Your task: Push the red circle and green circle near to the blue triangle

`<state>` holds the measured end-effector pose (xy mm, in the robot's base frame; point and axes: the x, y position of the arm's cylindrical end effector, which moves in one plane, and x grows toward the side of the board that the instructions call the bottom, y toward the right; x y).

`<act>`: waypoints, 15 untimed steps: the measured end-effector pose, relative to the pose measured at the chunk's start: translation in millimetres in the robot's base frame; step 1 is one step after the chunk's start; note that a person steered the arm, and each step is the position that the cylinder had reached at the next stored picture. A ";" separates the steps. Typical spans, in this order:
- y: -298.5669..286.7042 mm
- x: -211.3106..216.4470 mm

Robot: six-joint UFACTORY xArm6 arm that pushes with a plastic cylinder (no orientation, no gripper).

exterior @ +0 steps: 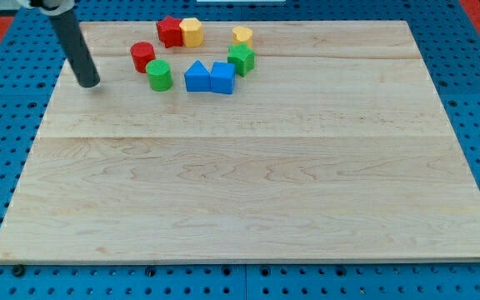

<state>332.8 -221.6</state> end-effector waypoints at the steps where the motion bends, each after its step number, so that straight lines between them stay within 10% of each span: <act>1: 15.6 -14.4; 9: 41.1 -66.4; 15: 45.4 -1.5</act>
<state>331.3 -176.2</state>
